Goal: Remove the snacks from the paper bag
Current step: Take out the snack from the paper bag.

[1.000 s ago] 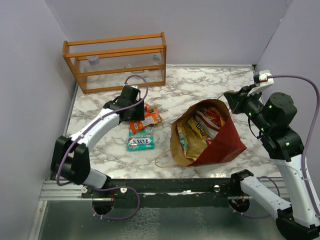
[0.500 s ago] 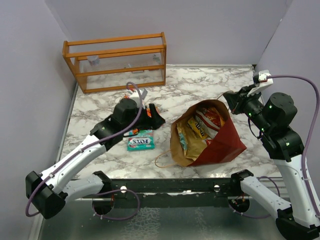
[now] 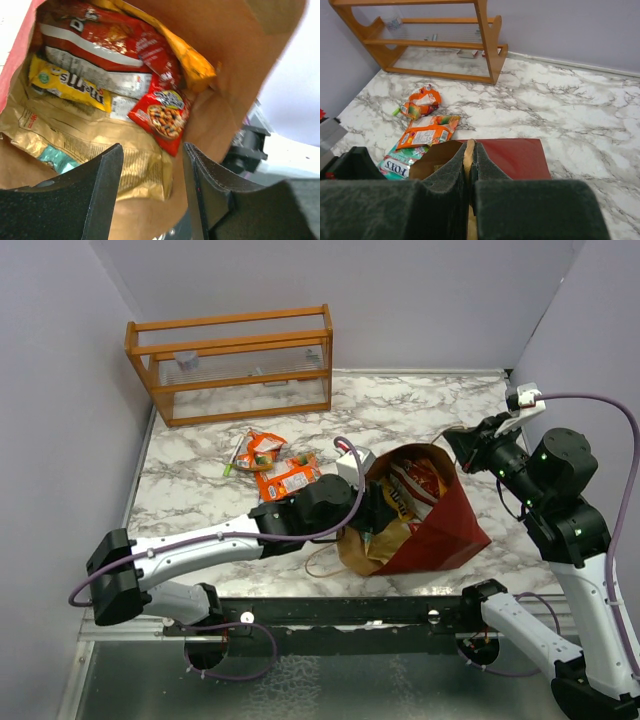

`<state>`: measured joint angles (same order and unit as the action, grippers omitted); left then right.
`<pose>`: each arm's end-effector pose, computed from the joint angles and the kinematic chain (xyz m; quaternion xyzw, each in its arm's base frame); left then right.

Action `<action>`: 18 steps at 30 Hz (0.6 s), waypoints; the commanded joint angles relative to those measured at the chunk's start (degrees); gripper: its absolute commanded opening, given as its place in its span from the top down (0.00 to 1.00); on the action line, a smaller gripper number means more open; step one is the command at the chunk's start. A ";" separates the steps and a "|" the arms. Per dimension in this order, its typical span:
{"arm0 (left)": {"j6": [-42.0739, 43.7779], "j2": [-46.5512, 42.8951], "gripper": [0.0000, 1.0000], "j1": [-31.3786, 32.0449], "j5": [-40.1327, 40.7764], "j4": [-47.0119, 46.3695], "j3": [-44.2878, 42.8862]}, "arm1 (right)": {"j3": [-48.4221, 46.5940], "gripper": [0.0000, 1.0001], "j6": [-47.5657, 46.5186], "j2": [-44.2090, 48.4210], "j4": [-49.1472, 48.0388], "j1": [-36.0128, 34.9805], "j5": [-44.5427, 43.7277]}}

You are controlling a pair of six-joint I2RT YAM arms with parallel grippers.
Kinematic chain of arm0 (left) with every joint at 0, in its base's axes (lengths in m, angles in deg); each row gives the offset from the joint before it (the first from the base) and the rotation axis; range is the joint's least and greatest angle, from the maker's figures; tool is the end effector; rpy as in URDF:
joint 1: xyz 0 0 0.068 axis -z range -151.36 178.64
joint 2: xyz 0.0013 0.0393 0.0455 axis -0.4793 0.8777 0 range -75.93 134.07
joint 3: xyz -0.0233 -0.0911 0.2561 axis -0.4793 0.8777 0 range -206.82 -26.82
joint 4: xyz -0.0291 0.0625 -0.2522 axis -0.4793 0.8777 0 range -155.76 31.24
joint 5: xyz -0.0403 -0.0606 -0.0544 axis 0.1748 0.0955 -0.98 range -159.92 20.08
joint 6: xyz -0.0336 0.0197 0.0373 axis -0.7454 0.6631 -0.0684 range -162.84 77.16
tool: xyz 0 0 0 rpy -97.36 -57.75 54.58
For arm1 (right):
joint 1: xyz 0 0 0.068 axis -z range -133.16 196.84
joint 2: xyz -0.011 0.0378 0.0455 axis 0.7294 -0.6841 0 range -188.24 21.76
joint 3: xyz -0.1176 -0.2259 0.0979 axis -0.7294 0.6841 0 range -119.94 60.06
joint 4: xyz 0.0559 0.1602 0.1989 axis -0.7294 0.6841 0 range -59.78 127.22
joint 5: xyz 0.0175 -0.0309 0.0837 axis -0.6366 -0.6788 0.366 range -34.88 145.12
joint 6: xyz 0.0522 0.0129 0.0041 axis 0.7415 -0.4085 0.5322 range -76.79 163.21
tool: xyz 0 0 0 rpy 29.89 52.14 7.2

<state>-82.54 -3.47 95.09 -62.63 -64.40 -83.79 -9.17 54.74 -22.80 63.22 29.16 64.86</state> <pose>0.1228 -0.2706 0.3259 0.1486 0.7885 -0.4447 0.3981 0.1292 0.0475 0.4397 -0.0958 0.7498 0.2264 0.6143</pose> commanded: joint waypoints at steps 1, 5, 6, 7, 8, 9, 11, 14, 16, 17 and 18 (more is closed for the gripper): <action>-3.42 4.00 0.47 0.32 11.34 -2.84 -2.35 | -2.52 0.98 1.25 1.23 -6.72 -0.08 2.54; -7.16 7.65 0.47 1.69 18.53 -4.29 -3.63 | -2.24 0.98 1.78 1.49 -7.08 -0.08 2.55; -8.65 8.43 0.49 1.74 19.92 -4.59 -4.15 | -2.07 0.98 1.96 1.53 -7.29 -0.08 2.61; -9.87 9.43 0.50 1.80 20.99 -5.52 -4.54 | -1.93 0.98 2.01 1.46 -7.48 -0.08 2.84; -11.15 10.58 0.50 1.75 22.51 -5.81 -5.19 | -1.86 0.98 2.13 1.36 -7.57 -0.08 3.10; -12.43 11.79 0.50 1.75 23.54 -5.76 -6.15 | -1.91 0.98 2.26 1.34 -7.79 -0.08 3.31; -13.90 14.61 0.50 1.75 25.64 -5.98 -8.34 | -1.96 0.98 2.54 1.12 -7.90 -0.09 3.73; -16.77 18.84 0.50 0.79 24.83 -6.95 -11.38 | -2.37 0.98 2.95 0.96 -7.91 -0.08 4.33; -18.44 21.34 0.50 0.69 25.69 -7.52 -13.02 | -2.48 0.98 3.21 1.07 -7.93 -0.08 4.65; -19.72 22.58 0.50 0.46 26.12 -7.05 -13.91 | -2.42 0.98 3.21 1.12 -8.00 -0.08 4.82; -20.43 23.54 0.50 0.26 26.15 -7.02 -14.73 | -2.40 0.98 3.17 1.13 -8.03 -0.08 4.85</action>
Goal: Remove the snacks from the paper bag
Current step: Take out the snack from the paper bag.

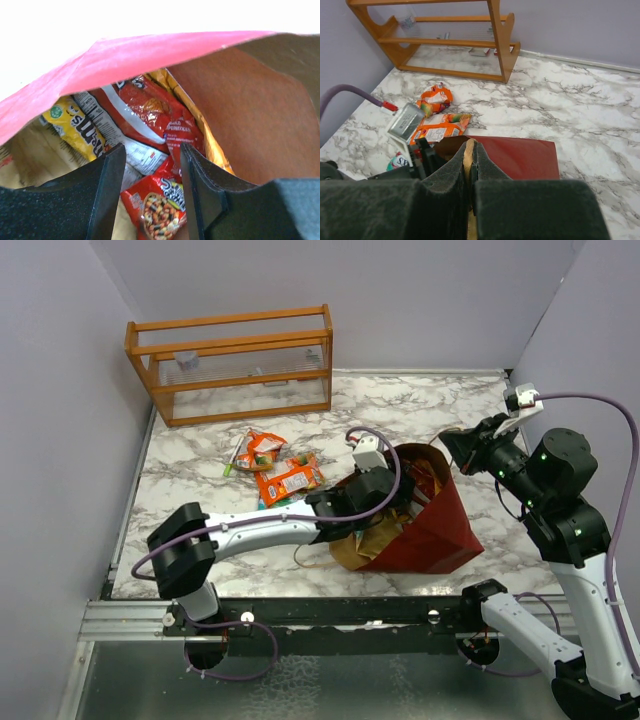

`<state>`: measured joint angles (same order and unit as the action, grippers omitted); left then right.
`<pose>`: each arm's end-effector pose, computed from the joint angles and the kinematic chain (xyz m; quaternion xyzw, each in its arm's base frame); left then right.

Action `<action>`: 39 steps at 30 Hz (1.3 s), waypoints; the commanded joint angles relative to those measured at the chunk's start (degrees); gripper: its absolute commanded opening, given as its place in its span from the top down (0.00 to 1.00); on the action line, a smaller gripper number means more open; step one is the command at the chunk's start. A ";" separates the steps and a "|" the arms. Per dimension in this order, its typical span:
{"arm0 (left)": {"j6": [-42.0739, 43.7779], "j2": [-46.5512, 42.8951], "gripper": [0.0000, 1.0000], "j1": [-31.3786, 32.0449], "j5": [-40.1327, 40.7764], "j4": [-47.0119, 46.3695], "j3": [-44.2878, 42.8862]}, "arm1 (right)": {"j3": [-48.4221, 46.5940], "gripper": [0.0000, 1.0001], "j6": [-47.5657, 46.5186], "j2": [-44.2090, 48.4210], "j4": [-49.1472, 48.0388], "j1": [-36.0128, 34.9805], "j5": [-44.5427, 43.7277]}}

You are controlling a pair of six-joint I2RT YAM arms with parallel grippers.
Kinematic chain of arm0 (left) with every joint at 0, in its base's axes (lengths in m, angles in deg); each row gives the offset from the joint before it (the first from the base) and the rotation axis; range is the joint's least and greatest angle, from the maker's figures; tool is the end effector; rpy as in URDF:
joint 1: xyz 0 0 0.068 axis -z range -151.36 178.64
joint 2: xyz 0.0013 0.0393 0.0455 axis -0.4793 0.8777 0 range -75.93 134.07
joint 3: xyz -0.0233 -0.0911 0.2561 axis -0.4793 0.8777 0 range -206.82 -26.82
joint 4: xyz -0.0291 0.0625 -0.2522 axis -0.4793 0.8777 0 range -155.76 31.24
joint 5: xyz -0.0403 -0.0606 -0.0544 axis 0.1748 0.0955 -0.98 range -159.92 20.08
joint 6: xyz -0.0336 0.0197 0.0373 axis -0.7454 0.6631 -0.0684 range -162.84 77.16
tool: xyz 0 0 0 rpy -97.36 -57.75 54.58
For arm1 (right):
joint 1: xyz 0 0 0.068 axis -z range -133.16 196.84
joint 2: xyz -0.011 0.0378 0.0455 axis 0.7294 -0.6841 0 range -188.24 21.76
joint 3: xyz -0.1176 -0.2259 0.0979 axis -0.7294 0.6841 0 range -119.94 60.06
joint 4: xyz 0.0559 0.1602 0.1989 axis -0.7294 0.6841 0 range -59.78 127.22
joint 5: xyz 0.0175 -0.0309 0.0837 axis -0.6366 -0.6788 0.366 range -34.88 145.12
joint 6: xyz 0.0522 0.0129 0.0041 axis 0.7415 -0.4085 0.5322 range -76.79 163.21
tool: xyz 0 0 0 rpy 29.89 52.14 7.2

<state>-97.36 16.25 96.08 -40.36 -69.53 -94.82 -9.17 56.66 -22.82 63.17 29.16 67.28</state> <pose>0.1606 -0.3409 0.2950 -0.0553 0.8054 -0.3809 0.4509 0.1286 0.0488 0.4398 -0.0970 0.7491 0.2517 0.6051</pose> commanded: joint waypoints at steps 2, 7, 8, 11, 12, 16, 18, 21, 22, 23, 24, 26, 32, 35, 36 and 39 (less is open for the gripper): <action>-6.48 6.23 0.47 -0.81 5.43 -3.35 -4.56 | -2.53 0.98 1.20 1.18 -7.86 -0.08 2.43; -9.51 11.10 0.31 -1.26 10.09 -6.84 -6.67 | -3.28 0.98 1.27 0.87 -7.71 -0.08 3.17; -10.47 12.42 0.31 -1.43 10.06 -6.64 -7.77 | -3.39 0.98 1.35 0.67 -7.68 -0.08 3.41; -10.75 16.23 0.30 -1.67 10.93 -8.39 -11.02 | -3.43 0.98 1.89 0.63 -7.71 -0.08 4.14; -10.94 17.35 0.30 -1.75 11.83 -8.63 -12.03 | -3.32 0.98 2.05 0.80 -7.84 -0.08 4.28; -11.54 21.27 0.26 -2.37 14.00 -9.60 -14.69 | -3.42 0.98 2.64 1.02 -7.75 -0.08 5.10; -10.65 22.68 0.27 -3.05 14.32 -10.11 -15.43 | -3.81 0.98 2.55 0.98 -7.24 -0.08 5.29; -10.39 23.80 0.41 -4.84 12.31 -10.94 -14.69 | -4.52 0.98 2.15 1.26 -6.50 -0.08 4.62; -10.27 23.83 0.46 -5.28 11.49 -11.41 -14.12 | -4.48 0.98 2.01 1.62 -6.58 -0.08 4.38; -10.17 23.71 0.54 -5.62 10.85 -12.21 -13.30 | -4.33 0.98 1.87 1.93 -6.65 -0.08 4.03; -9.53 23.40 0.62 -5.91 10.05 -13.20 -12.45 | -4.13 0.98 1.84 2.15 -6.79 -0.08 3.70; -7.34 22.07 0.79 -6.26 8.48 -15.13 -10.83 | -3.78 0.98 1.60 2.53 -6.84 -0.08 2.77; 0.73 12.99 1.00 -6.23 3.85 -17.71 -5.34 | -2.46 0.98 1.01 3.24 -6.16 -0.08 0.75; 3.41 7.02 1.00 -6.18 -1.09 -19.02 -1.16 | -1.80 0.98 0.66 3.81 -5.86 -0.08 -1.59; 4.47 5.63 1.00 -6.19 -3.41 -19.18 0.18 | -1.71 0.98 0.57 3.90 -5.69 -0.08 -2.56; 7.42 -2.00 1.00 -6.25 -11.22 -18.69 4.47 | -1.55 0.98 0.52 4.12 -5.11 -0.08 -5.35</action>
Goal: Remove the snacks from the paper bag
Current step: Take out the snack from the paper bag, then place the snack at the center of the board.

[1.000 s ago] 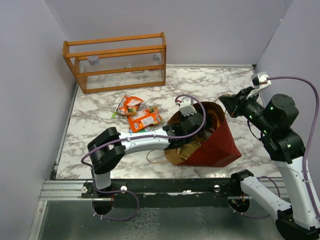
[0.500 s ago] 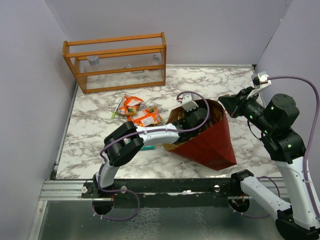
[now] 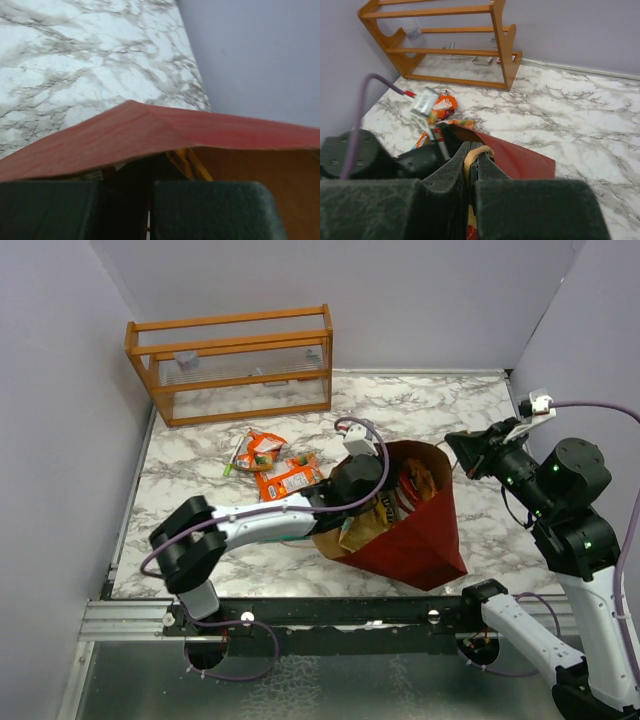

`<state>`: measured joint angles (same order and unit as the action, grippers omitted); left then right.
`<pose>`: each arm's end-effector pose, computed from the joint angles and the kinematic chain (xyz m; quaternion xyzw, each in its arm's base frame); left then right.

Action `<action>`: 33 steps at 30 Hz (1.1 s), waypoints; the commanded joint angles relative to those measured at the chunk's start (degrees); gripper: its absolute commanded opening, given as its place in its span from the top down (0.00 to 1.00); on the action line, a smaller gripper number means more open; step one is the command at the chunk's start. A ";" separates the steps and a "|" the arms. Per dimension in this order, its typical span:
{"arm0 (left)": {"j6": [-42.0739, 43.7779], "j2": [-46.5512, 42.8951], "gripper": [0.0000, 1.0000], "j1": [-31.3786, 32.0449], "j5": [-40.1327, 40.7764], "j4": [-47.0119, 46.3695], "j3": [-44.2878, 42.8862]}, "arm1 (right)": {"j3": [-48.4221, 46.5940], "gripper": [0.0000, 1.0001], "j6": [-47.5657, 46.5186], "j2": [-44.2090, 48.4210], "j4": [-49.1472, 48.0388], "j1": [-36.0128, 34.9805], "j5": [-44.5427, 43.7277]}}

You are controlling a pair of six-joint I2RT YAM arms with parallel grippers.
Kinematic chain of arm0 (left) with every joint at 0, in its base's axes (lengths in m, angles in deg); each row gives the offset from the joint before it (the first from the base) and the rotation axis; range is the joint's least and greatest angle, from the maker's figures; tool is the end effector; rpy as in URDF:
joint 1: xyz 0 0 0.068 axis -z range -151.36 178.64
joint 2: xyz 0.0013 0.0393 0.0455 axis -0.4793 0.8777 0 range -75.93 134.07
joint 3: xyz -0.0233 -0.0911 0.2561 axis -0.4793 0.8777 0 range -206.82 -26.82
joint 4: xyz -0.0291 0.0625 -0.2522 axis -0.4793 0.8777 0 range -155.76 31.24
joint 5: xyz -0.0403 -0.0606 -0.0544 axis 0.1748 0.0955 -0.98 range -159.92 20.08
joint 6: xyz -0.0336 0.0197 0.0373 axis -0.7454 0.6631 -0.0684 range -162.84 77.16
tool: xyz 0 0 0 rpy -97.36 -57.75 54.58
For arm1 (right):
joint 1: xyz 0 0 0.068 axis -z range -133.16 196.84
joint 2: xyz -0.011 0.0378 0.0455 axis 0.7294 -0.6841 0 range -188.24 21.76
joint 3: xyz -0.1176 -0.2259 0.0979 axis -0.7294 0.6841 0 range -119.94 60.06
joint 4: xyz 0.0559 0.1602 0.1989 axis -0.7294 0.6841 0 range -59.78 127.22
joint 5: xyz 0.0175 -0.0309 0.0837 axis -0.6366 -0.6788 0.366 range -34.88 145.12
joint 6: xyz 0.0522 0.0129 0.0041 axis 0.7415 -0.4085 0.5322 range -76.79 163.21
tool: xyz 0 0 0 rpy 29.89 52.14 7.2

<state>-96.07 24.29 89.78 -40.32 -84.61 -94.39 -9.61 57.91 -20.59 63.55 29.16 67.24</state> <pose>0.2120 -0.3483 0.2665 -0.1047 0.7699 -0.3924 0.4923 0.1152 0.0446 0.4457 -0.0898 0.7369 0.2608 0.6171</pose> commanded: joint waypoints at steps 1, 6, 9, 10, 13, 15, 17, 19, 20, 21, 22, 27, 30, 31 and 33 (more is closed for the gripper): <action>7.01 -12.20 1.00 0.03 -13.95 -4.08 5.84 | -0.82 0.98 -0.75 2.04 -5.46 -0.08 -5.72; 9.15 -20.98 1.00 -0.13 -21.19 -0.52 10.63 | 2.07 0.98 -0.70 3.22 -5.82 -0.08 -6.96; 11.70 -24.69 1.00 -0.13 -21.91 4.63 9.33 | 4.70 0.98 0.51 4.09 -6.86 -0.08 -6.98; 12.62 -25.66 1.00 -0.15 -21.91 6.08 8.53 | 5.13 0.98 0.91 4.13 -7.01 -0.08 -6.74; 15.53 -28.30 1.00 -0.35 -21.93 10.83 5.28 | 5.48 0.98 1.54 3.67 -6.85 -0.08 -6.78; 17.20 -29.99 1.00 -0.45 -22.19 12.89 2.99 | 5.14 0.98 1.69 3.24 -6.46 -0.08 -7.47; 19.13 -31.93 1.00 -0.50 -21.98 14.12 1.02 | 4.90 0.98 1.91 3.11 -6.34 -0.08 -8.31; 21.06 -33.67 1.00 -0.65 -21.41 15.59 -1.13 | 4.86 0.98 1.98 3.21 -6.49 -0.09 -8.95; 22.26 -34.37 1.00 -0.67 -21.01 16.71 -2.54 | 4.97 0.98 2.00 3.24 -6.47 -0.08 -9.03; 23.50 -35.06 1.00 -0.74 -20.57 17.86 -4.12 | 4.98 0.98 2.00 3.26 -6.54 -0.08 -9.24; 24.95 -35.54 1.00 -0.79 -20.28 19.13 -5.92 | 5.06 0.98 2.00 3.22 -6.52 -0.08 -9.58; 33.83 -36.84 1.00 -0.81 -20.24 25.47 -16.01 | 5.33 0.98 2.62 2.99 -6.26 -0.08 -11.11; 38.58 -37.17 1.00 -0.82 -18.34 29.23 -20.25 | 5.45 0.98 2.76 2.95 -6.38 -0.08 -11.30; 40.01 -37.35 1.00 -0.84 -17.13 30.27 -21.06 | 5.38 0.98 2.69 2.82 -6.40 -0.08 -11.39; 42.20 -37.67 1.00 -0.77 -13.55 32.49 -22.06 | 5.06 0.98 2.63 2.67 -6.25 -0.07 -11.88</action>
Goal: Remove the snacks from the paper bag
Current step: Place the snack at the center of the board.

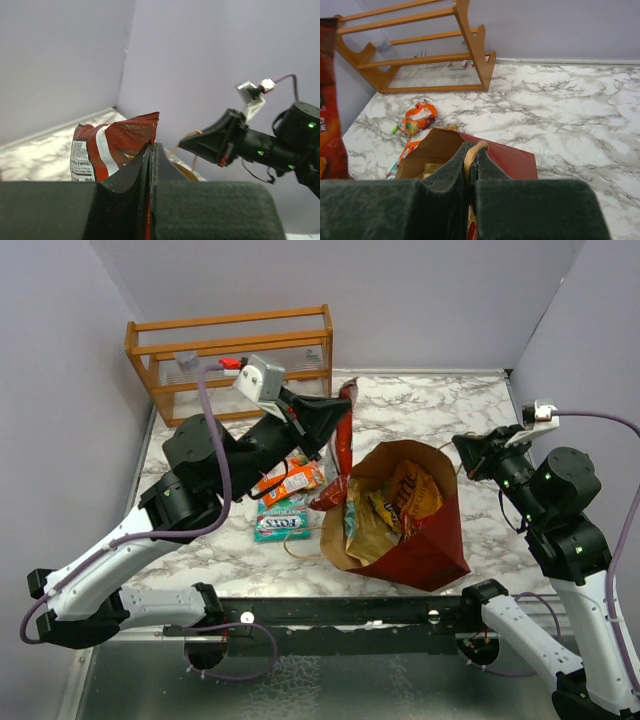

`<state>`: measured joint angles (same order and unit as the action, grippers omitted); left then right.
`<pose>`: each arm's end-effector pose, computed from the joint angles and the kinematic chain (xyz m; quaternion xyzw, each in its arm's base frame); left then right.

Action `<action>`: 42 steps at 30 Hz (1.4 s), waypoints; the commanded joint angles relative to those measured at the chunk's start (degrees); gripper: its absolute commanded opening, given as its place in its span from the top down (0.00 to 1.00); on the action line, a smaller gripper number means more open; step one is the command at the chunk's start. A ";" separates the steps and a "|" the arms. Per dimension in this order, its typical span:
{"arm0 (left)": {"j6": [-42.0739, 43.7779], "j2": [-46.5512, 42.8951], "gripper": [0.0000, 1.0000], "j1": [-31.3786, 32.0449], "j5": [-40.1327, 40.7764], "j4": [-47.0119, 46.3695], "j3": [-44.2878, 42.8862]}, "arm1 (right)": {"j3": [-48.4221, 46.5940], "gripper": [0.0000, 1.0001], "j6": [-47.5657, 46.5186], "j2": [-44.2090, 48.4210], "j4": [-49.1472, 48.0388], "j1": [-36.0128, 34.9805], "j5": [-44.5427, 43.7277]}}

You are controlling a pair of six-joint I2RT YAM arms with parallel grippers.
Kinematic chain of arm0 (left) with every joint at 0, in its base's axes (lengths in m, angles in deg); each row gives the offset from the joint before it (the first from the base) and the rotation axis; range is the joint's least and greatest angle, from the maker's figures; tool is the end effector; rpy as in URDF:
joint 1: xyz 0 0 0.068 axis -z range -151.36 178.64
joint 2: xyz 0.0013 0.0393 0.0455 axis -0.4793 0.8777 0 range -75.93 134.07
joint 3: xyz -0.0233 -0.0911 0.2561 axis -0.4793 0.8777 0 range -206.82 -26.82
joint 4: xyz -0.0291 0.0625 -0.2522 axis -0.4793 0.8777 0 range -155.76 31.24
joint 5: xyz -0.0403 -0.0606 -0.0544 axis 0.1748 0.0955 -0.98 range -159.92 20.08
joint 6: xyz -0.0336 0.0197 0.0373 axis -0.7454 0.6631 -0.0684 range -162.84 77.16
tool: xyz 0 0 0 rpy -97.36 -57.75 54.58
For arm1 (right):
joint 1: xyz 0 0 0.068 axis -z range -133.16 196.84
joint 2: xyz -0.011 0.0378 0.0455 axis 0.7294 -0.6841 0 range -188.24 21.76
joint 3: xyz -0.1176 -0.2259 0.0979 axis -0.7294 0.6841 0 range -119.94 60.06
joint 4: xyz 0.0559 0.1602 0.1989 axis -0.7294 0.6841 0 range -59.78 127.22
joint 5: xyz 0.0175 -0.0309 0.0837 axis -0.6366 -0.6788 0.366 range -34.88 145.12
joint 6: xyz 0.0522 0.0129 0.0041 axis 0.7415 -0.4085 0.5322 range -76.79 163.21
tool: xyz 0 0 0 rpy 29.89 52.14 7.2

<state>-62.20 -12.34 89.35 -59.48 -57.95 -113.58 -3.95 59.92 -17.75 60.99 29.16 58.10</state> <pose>0.1080 -0.1794 0.5303 0.1455 0.5904 -0.4672 0.6419 0.1170 0.0392 0.4257 -0.0236 0.7443 0.2157 0.6317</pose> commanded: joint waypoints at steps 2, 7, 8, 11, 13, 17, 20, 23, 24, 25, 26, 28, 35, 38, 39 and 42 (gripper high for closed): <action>11.70 -1.50 1.00 -0.37 10.03 7.61 -2.62 | -1.12 0.98 0.48 -0.26 -3.42 -0.08 -3.65; 18.51 -1.55 1.00 -0.46 28.28 12.94 -2.54 | -2.36 0.98 -0.67 -0.44 -2.45 -0.08 -6.43; 19.62 -1.48 1.00 -0.61 31.06 13.62 -2.35 | -2.57 0.98 -0.97 -0.36 -2.26 -0.08 -7.02; 21.11 -1.69 1.00 -2.53 37.77 15.19 -0.63 | -2.87 0.98 -1.78 0.15 -2.09 -0.08 -9.15; 21.09 -1.81 1.00 -6.79 39.21 15.65 1.69 | -2.88 0.98 -2.22 0.70 -2.25 -0.08 -10.32; 16.30 -0.97 1.00 -17.20 35.79 20.01 6.24 | -2.85 0.98 -2.91 1.27 -2.62 -0.09 -11.58; 12.23 -0.82 1.00 -23.47 31.39 22.06 8.68 | -3.30 0.98 -3.41 1.19 -2.32 -0.08 -11.66; 7.00 0.97 1.00 -28.75 27.57 24.74 12.22 | -3.45 0.98 -3.49 1.19 -2.35 -0.08 -11.49; 5.92 2.41 1.00 -29.91 26.26 25.97 13.24 | -3.49 0.98 -3.49 1.20 -2.49 -0.08 -11.24; 4.99 3.81 1.00 -30.67 25.62 27.04 14.39 | -3.57 0.98 -3.47 1.11 -2.54 -0.08 -11.03; 4.07 5.49 1.00 -31.19 25.86 28.05 15.37 | -3.70 0.98 -3.51 1.04 -2.55 -0.08 -10.91; 2.57 8.34 1.00 -32.17 26.85 29.92 16.96 | -3.88 0.98 -3.51 1.11 -2.49 -0.08 -10.64; 0.70 15.38 1.00 -34.56 14.83 27.72 19.68 | -3.10 0.98 -3.55 1.94 -2.59 -0.09 -10.54; -1.30 18.16 0.92 -34.60 6.85 24.56 20.64 | -2.87 0.98 -3.36 2.02 -2.60 -0.08 -10.32; -2.17 19.35 0.81 -34.67 5.95 24.23 20.43 | -3.00 0.98 -3.33 2.02 -2.61 -0.08 -10.02; -3.73 20.04 0.56 -34.69 2.46 25.34 18.23 | -3.37 0.98 -3.35 1.91 -2.57 -0.08 -8.92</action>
<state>-62.26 6.39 54.86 -47.59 -31.61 -93.73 -5.26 56.86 -16.81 62.50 29.16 48.75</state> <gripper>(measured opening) 0.332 0.020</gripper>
